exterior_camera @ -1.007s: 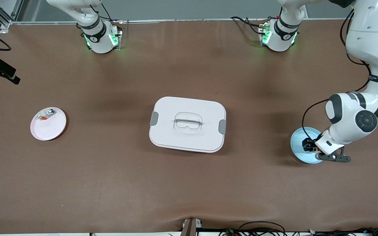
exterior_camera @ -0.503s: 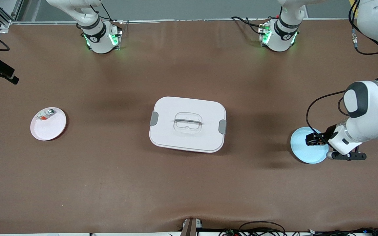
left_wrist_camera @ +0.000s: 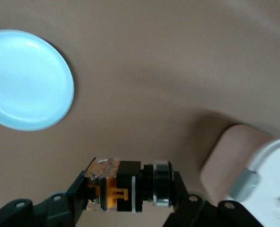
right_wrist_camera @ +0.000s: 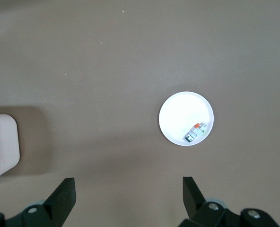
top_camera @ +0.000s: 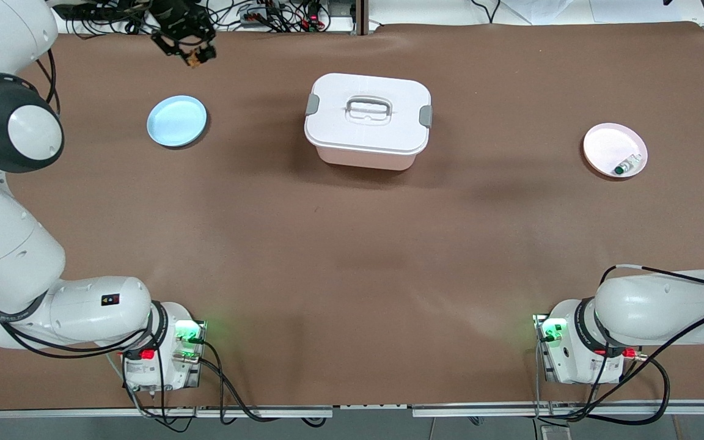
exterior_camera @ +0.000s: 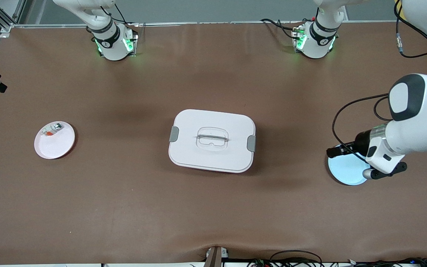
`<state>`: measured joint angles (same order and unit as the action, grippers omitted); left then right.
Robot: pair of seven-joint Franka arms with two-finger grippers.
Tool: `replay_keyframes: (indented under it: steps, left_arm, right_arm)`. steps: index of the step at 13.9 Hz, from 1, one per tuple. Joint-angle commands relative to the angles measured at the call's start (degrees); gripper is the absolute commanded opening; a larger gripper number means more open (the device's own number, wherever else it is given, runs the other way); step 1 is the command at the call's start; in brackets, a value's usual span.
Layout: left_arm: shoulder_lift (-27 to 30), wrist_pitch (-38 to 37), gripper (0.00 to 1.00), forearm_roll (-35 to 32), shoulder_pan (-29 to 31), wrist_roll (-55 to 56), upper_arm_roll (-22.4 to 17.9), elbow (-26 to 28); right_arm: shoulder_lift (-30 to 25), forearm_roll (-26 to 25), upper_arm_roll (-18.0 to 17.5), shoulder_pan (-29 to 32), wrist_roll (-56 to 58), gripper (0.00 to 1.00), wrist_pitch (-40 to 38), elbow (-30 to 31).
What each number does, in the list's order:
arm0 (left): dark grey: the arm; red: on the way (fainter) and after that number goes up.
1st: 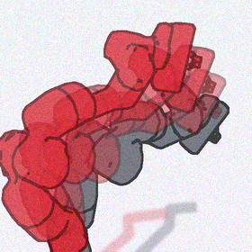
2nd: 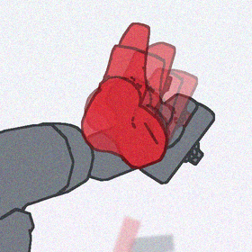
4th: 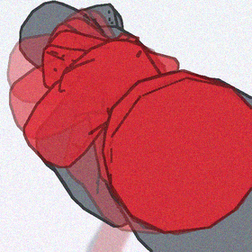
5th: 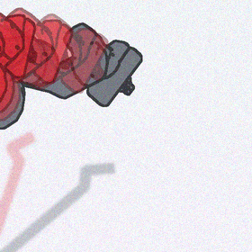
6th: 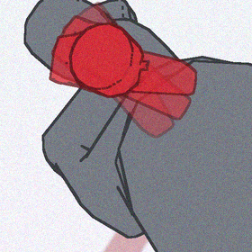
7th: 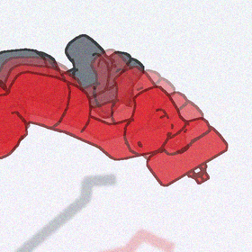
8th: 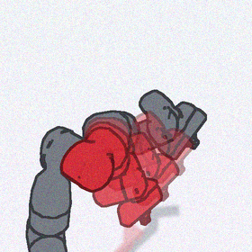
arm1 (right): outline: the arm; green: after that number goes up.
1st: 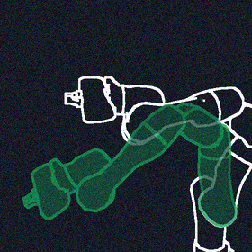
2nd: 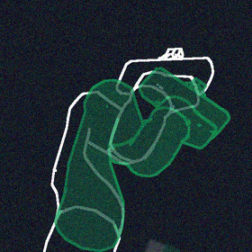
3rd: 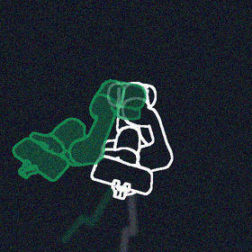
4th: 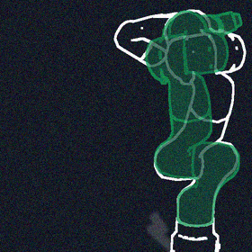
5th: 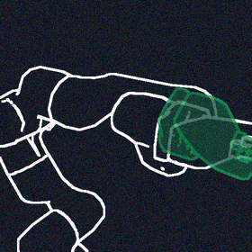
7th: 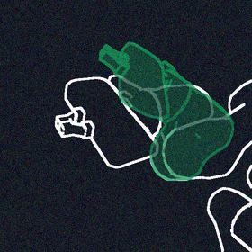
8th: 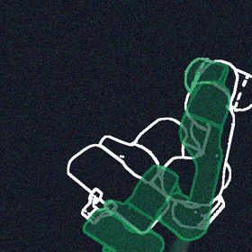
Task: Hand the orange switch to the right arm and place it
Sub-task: 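Lift the switch with the left gripper and carry it over the box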
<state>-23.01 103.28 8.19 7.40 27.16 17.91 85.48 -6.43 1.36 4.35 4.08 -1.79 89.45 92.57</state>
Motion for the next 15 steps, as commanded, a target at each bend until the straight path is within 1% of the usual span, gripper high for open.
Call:
replay_keyframes:
  steps: [1,3,5,6,7,9,11,13,15]
  left_arm:
    - [-0.11,-2.11,0.00,0.60,-0.19,16.03,5.01,-2.34]
    - [-0.20,-2.29,0.00,0.78,-0.28,22.99,8.97,-3.39]
    - [-1.07,-2.29,0.00,0.87,-0.89,32.56,12.92,-5.23]
    - [-2.47,-2.20,0.00,0.95,-2.02,37.22,14.51,-7.07]
    - [-3.53,-2.20,0.00,0.87,-4.12,42.92,15.04,-9.00]
    - [-5.37,-1.41,0.00,1.82,-8.34,52.25,15.23,-12.43]
    - [-5.47,1.47,0.00,5.24,-11.25,59.73,15.14,-13.24]
    - [-5.38,4.55,0.00,9.11,-12.84,66.06,15.31,-13.32]
    - [-5.38,7.89,0.00,12.98,-14.51,71.17,15.31,-13.33]
  right_arm:
    - [0.10,1.18,-1.01,0.67,-0.41,1.00,-1.38,-0.46]
    - [0.01,3.19,-1.27,-1.26,-1.11,1.00,-3.65,-0.37]
    - [-0.08,7.05,-1.27,-2.59,-1.11,1.00,-4.10,-0.20]
    - [-0.08,9.25,-1.36,-3.02,-1.46,1.00,-4.02,0.41]
    - [-0.16,10.92,-1.36,-4.25,-2.77,1.00,-3.84,0.59]
    - [-0.17,12.69,-1.36,-6.79,-4.10,1.00,-3.23,1.12]
    - [-0.25,19.61,-1.27,-7.16,-4.89,1.00,-1.83,3.22]
    - [-1.13,23.75,-1.36,-7.42,-4.98,1.00,2.29,6.99]
    - [-3.67,28.58,-1.36,-8.03,-5.33,1.00,7.12,12.95]
